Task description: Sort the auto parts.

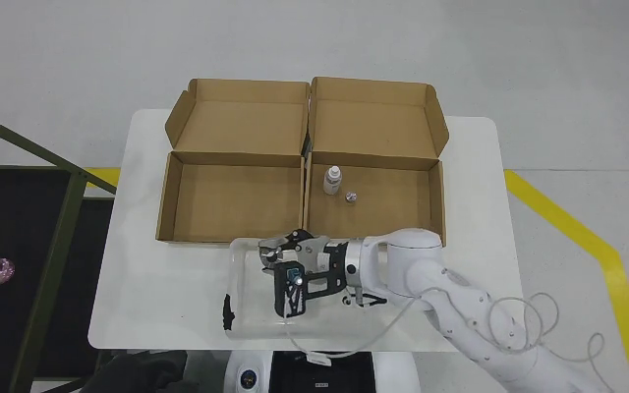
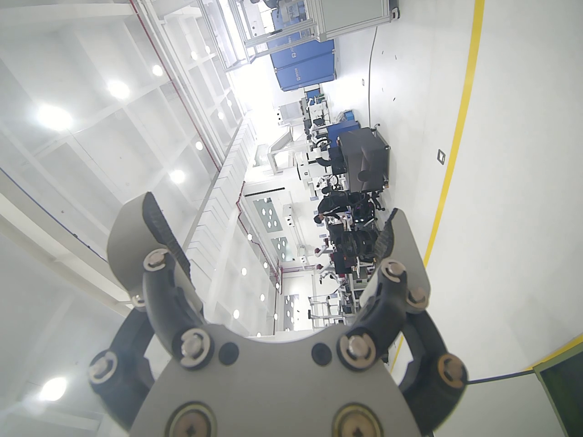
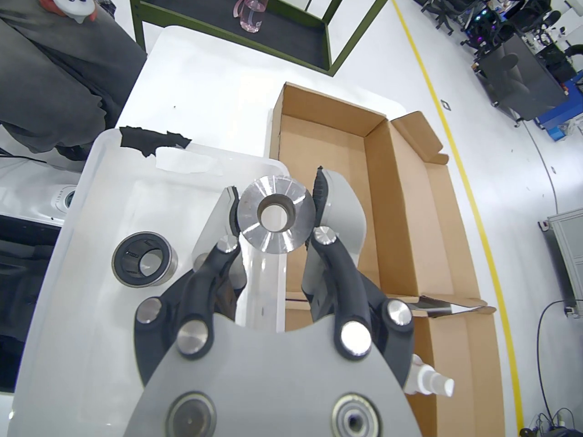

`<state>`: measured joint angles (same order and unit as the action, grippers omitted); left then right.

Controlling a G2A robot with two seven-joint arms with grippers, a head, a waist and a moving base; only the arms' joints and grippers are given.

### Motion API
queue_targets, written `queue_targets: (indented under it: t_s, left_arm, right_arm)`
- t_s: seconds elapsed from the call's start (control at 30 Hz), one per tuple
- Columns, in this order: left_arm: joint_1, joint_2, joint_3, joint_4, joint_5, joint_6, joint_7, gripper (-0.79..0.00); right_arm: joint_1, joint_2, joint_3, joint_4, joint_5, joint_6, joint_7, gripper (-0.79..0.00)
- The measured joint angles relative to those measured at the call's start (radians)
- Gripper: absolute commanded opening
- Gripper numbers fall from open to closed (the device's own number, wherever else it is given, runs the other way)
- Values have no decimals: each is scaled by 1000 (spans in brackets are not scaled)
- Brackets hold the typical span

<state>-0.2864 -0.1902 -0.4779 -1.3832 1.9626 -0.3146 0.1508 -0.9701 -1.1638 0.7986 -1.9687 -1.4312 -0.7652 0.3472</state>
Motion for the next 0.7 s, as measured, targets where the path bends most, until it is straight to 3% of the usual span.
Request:
queue_targets:
  t_s: [0.7]
  left_arm:
    - [0, 0, 0, 0, 0, 0, 0, 0]
  right_arm:
    - [179, -53, -10, 196, 89, 82, -41, -785]
